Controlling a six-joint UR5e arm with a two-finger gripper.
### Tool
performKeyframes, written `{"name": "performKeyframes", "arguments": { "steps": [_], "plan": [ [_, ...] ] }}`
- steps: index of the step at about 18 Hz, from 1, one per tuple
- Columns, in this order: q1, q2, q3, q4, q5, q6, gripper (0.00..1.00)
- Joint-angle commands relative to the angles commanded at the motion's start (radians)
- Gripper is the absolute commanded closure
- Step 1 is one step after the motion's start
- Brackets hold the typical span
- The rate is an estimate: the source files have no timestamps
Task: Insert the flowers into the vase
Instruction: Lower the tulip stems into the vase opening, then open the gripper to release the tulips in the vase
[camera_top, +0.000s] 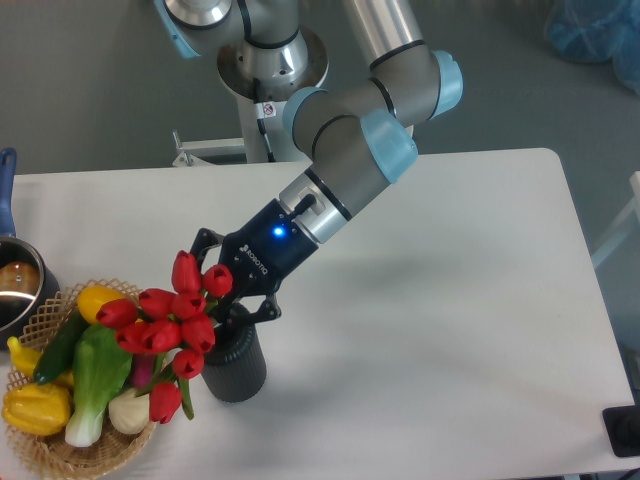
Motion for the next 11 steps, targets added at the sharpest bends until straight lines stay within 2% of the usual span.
{"name": "performKeyframes", "arguments": {
  "steps": [3, 7, 9, 11],
  "plan": [
    [0.000, -0.005, -0.026, -0.002, 0.006, 0.051, 0.58],
    [0.008, -0.011, -0.028, -0.005, 0.006, 0.052, 0.34],
    [0.012, -0.014, -0.028, -0.005, 0.009, 0.052, 0.02],
    [0.024, -0.014, -0.026, -0.005, 0.044, 0.055, 0.00]
  ]
}}
